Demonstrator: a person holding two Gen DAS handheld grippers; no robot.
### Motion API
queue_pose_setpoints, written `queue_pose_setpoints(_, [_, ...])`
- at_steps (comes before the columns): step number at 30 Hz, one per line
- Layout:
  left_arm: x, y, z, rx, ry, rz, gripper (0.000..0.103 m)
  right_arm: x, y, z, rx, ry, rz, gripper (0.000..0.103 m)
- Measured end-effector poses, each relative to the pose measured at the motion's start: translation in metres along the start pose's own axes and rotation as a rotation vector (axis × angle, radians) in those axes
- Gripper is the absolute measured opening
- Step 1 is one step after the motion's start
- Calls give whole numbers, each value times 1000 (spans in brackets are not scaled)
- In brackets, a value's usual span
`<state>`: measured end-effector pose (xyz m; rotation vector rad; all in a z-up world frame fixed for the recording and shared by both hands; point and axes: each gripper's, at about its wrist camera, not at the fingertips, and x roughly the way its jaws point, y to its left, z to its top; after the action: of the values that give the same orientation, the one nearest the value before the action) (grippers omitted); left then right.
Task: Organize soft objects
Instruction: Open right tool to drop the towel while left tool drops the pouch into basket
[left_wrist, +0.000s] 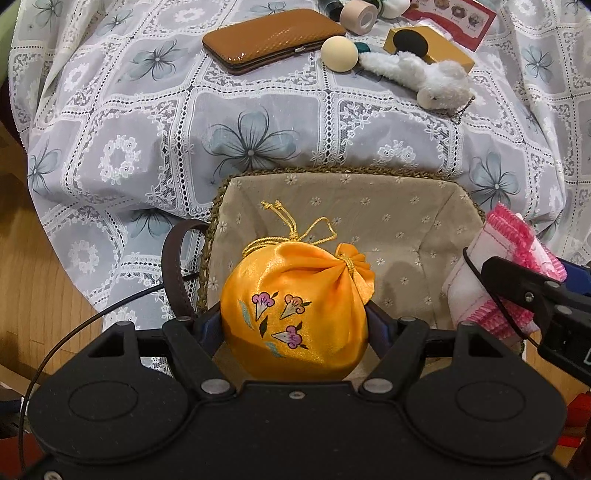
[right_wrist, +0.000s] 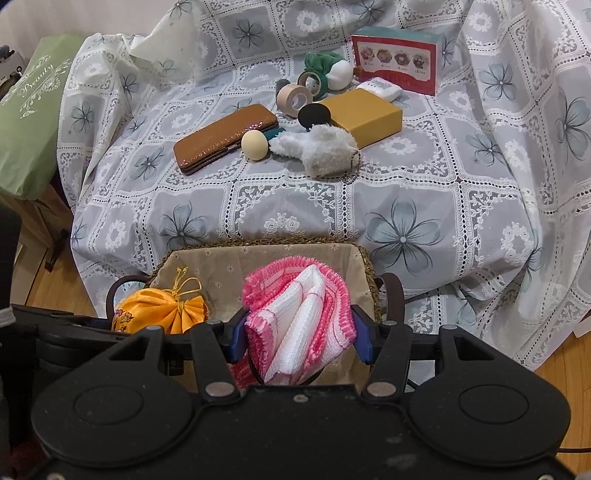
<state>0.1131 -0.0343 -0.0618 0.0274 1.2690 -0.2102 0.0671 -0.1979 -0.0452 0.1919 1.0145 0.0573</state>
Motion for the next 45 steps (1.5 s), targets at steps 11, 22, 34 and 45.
queue_pose_setpoints(11, [4, 0, -3, 0, 15, 7, 75, 4, 1, 0, -3, 24, 3, 56])
queue_pose_setpoints(22, [0, -2, -1, 17, -20, 36, 78, 2, 2, 0, -9, 13, 22, 63])
queue_pose_setpoints(34, [1, -3, -2, 19, -8, 39, 78, 4, 0, 2, -3, 13, 19, 64])
queue_pose_setpoints(45, [3, -4, 0, 25, -1, 41, 78, 8, -1, 2, 5, 18, 17, 65])
